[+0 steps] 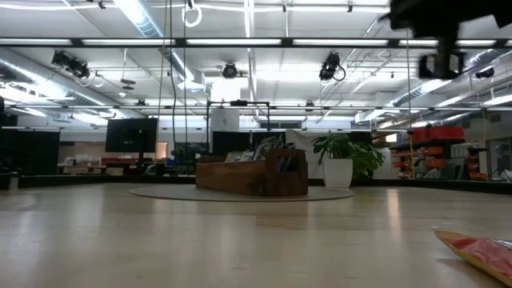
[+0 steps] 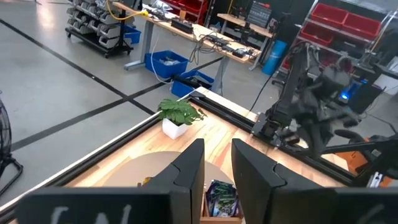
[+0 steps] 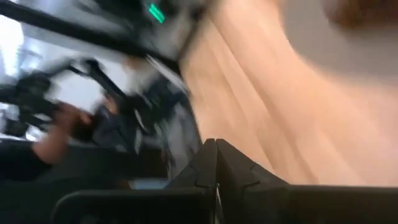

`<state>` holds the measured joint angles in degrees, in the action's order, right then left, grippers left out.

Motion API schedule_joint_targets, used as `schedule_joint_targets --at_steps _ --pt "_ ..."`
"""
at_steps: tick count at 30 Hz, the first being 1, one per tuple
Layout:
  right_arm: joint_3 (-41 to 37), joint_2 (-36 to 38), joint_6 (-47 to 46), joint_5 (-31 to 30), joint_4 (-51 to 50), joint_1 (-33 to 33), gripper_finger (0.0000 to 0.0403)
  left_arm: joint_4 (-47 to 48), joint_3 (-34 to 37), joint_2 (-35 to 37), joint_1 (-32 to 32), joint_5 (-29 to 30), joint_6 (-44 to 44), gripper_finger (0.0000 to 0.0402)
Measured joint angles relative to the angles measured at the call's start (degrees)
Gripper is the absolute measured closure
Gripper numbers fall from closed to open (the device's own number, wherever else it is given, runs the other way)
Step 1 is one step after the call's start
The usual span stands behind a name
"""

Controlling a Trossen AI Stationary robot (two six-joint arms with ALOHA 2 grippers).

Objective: Pick & Place Tea
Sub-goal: Put the yellow tea bag into the left section of the wooden organizer

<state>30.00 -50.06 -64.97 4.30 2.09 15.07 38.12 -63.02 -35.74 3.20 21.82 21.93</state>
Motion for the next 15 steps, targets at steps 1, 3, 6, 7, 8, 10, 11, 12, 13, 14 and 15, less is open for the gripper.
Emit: schedule_joint_targets --at_steps 1,3,6,7,8,10,11,12,13,14,15 --pt "-0.16 -0.21 -2.3 1.66 -3.26 0.38 0.0395 0.05 -0.02 -0.22 0.0 0.05 0.0 0.0317" --pt "-0.14 -1.12 -6.01 3.75 -6.4 1.29 0.0393 0.37 -0.04 -0.31 0.0 0.2 0.0 0.0317" --pt "-0.09 -2.49 -9.77 6.85 -9.83 2.9 0.0379 0.42 -0.07 -1.15 0.0 0.21 0.0 0.0317" --pt "-0.08 -2.94 -10.94 7.53 -10.71 3.64 0.037 0.77 -0.07 -1.38 0.0 0.21 0.0 0.0317" --pt "-0.09 -3.35 -11.82 8.22 -11.47 4.38 0.0361 0.92 -0.04 -1.87 0.0 0.2 -0.01 0.0317" --pt "0.0 -5.09 -13.63 8.6 -10.47 5.83 0.0334 1.0 -0.06 -2.46 0.0 0.19 -0.02 0.0317" --pt "0.0 -5.71 -13.9 8.66 -11.07 6.53 0.0319 1.26 -0.04 -2.76 0.0 0.17 -0.02 0.0317" --pt "-0.03 -6.59 -13.9 8.67 -11.11 7.26 0.0301 1.25 -0.04 -3.23 0.0 0.17 -0.02 0.0317" --pt "-0.03 -7.72 -13.86 8.63 -10.12 7.93 0.0283 1.22 -0.04 -3.43 0.0 0.12 -0.02 0.0317" --pt "0.0 -8.75 -13.62 8.61 -9.84 8.49 0.0263 1.28 -0.04 -3.49 0.0 -0.12 -0.01 0.0317" --pt "-0.02 -9.46 -12.91 8.66 -10.11 9.06 0.0244 1.24 -0.04 -3.66 0.0 -0.21 0.0 0.0317"
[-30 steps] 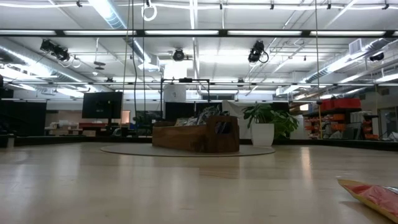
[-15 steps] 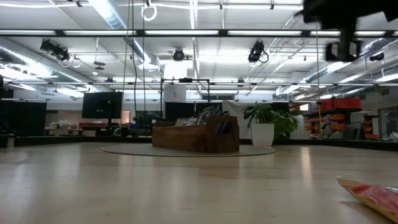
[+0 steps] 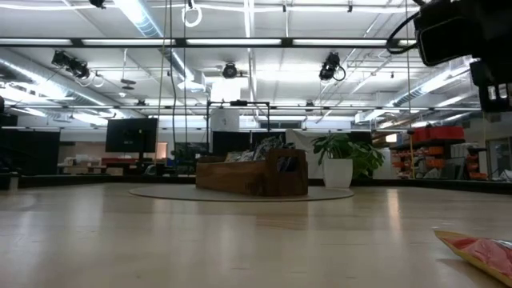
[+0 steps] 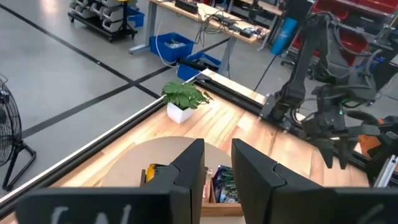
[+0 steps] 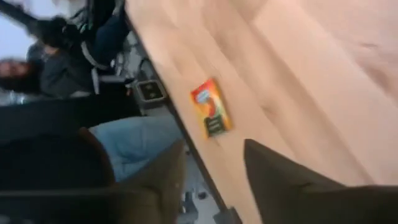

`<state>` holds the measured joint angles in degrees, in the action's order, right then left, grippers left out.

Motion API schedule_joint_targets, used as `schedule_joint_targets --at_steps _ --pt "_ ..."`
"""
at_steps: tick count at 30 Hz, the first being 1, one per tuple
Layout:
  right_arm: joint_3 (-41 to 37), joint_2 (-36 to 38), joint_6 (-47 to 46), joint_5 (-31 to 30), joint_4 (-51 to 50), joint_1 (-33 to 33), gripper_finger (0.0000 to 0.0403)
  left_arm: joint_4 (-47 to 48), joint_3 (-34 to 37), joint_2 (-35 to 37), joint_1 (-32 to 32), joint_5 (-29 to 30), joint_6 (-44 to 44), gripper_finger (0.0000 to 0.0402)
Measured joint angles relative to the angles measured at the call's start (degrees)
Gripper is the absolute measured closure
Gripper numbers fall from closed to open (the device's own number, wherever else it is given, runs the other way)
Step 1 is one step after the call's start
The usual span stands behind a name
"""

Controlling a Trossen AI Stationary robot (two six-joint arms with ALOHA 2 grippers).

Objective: Pick & Place Tea
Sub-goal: Put the yellow tea bag into the left section of the wooden organizer

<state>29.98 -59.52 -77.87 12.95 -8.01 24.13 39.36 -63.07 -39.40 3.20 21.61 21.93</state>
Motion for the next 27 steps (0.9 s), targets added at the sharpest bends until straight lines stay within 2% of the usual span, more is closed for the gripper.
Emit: schedule_joint_targets --at_steps 4,8,12,15,21,27 --pt "0.02 -4.4 4.26 -3.3 6.34 3.42 0.0183 -0.01 0.0 -0.34 0.0 -0.8 0.0 0.0317" --pt "1.76 -10.45 7.98 -5.79 8.69 6.88 0.0153 -0.01 0.02 -0.29 -0.03 -1.06 0.0 0.0317" --pt "5.59 -18.31 10.13 -8.01 7.04 8.34 0.0148 1.42 0.0 0.43 -0.16 -3.53 -1.8 0.0317" --pt "11.0 -24.9 13.5 -9.53 6.58 9.05 0.0149 5.66 0.02 0.83 -0.52 -8.31 -6.24 0.0317" --pt "23.13 -38.69 15.89 -8.66 0.61 9.96 0.0154 8.01 0.07 1.15 -0.51 -7.74 -10.6 0.0317" --pt "30.98 -46.25 15.22 -8.9 -9.07 12.22 0.0154 8.43 0.05 2.11 -0.48 -7.73 -10.75 0.0317"
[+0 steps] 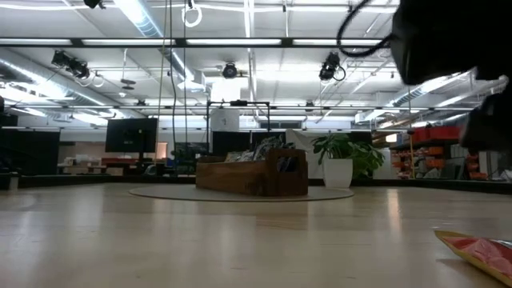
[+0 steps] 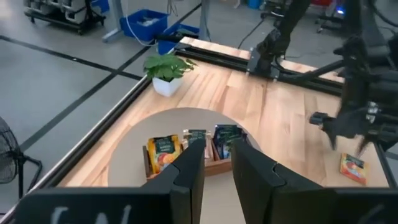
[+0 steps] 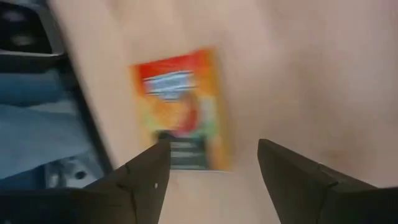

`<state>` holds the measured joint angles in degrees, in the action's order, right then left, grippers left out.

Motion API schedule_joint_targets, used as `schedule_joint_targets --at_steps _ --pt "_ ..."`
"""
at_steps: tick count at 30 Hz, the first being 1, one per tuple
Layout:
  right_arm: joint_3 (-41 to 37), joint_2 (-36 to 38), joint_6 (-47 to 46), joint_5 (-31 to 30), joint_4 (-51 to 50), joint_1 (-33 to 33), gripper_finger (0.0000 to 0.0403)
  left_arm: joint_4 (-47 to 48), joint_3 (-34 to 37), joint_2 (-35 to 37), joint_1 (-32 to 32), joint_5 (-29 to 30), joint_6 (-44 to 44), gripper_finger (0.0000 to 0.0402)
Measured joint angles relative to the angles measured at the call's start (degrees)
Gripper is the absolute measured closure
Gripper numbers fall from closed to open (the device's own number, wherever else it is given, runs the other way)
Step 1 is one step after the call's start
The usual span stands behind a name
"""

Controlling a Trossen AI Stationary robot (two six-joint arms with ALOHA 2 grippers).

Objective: Pick & Place Tea
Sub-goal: Put the yellow tea bag into the left section of the wooden organizer

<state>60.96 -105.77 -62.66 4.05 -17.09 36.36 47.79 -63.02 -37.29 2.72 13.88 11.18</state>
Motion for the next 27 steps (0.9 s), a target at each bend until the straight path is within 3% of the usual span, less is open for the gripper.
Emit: schedule_joint_targets --at_steps 4,12,21,27 --pt "1.56 -0.62 -1.39 -0.01 -3.96 2.1 0.0154 0.1 0.02 0.77 -0.02 -0.05 -0.21 0.0317" --pt "1.69 -0.91 -3.5 -5.7 -2.12 3.89 0.0154 0.2 0.0 1.42 0.0 -0.03 0.44 0.0317" --pt "1.71 -2.37 4.53 -10.0 -2.32 5.26 0.0154 0.16 0.0 1.33 0.0 0.03 2.41 0.0317" --pt "1.91 -4.19 4.85 -12.82 -0.54 5.92 0.0155 0.16 0.0 1.31 0.0 0.14 3.99 0.0317"
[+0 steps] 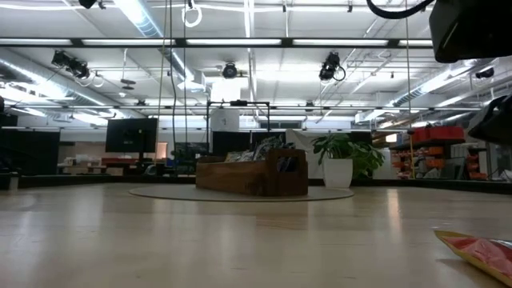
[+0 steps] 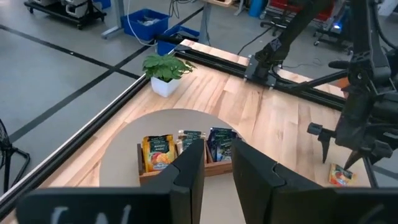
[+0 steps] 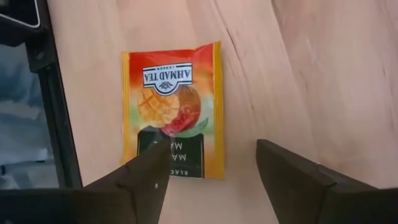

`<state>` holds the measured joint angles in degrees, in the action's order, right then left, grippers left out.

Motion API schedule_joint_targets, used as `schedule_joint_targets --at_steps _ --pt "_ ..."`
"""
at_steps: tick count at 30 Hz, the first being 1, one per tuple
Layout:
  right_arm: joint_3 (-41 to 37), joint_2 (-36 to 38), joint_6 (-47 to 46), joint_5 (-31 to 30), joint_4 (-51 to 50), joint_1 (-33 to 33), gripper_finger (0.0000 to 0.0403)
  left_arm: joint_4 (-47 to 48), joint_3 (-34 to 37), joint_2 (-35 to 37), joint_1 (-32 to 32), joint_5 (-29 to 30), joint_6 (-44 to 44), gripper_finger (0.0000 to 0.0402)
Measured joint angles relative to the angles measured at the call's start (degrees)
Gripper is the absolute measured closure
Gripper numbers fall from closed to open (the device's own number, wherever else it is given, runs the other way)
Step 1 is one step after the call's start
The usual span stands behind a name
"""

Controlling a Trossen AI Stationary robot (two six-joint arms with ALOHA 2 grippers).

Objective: Pick & Place Tea
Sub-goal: Put the yellow tea bag into the left section of the wooden organizer

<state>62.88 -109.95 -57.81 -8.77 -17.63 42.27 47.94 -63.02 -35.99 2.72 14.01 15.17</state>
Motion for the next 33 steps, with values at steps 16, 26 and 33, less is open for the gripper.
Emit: schedule_joint_targets --at_steps 16,26,33 --pt "0.1 -2.8 11.55 0.1 -1.13 0.66 0.0346 -0.05 0.0 -0.03 0.0 2.92 1.84 0.0317" --pt "0.12 -2.27 7.62 4.68 -2.9 -2.36 0.0398 -0.09 -0.01 -1.21 0.0 2.96 1.57 0.0317" --pt "7.18 -2.69 8.72 0.92 -15.8 -3.92 0.0401 -0.07 0.0 -1.56 0.0 2.96 0.69 0.0317"
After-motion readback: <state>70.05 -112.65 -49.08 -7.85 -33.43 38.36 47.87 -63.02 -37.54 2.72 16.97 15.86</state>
